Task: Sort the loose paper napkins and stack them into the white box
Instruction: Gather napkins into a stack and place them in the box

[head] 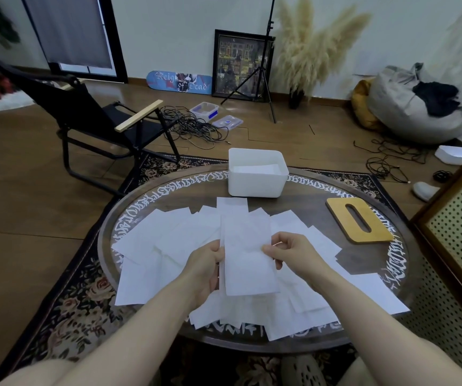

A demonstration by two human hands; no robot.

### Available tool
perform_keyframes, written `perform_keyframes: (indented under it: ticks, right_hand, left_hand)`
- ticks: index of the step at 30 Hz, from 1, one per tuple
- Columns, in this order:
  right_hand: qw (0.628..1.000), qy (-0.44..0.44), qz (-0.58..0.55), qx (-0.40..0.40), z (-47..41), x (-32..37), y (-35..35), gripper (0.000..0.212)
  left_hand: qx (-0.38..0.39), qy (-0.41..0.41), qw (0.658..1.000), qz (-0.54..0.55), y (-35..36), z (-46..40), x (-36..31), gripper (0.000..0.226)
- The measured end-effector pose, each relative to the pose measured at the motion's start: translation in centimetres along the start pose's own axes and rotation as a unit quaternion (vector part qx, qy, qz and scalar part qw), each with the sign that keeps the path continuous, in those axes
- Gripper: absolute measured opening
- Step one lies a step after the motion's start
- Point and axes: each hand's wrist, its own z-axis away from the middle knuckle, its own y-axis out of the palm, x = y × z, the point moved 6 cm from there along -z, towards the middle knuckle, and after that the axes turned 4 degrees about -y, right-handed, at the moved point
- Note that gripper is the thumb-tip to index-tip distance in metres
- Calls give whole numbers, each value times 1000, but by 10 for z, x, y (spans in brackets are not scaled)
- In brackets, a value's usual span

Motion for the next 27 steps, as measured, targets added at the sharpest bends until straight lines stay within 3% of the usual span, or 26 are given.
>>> perform_keyframes:
  ticks: [7, 10, 13, 16, 27]
  right_hand:
    - [1000, -4, -21, 2, 0, -3, 0, 14]
    - [999, 33, -23, 25, 1, -7, -1, 26]
    - [996, 68, -34, 53, 4, -12, -1, 24]
    - [995, 57, -38, 70, 5, -13, 0, 12]
    - [997, 39, -34, 56, 4, -12, -1, 19]
  left_hand:
    - [6, 17, 999, 31, 2, 3, -4, 30]
    - [6, 24, 999, 40, 1, 5, -6, 29]
    - [10, 28, 999, 42, 2, 7, -7, 28]
    - [17, 26, 999, 29, 5, 8, -7, 27]
    - [-4, 53, 995, -86, 3, 4, -3, 23]
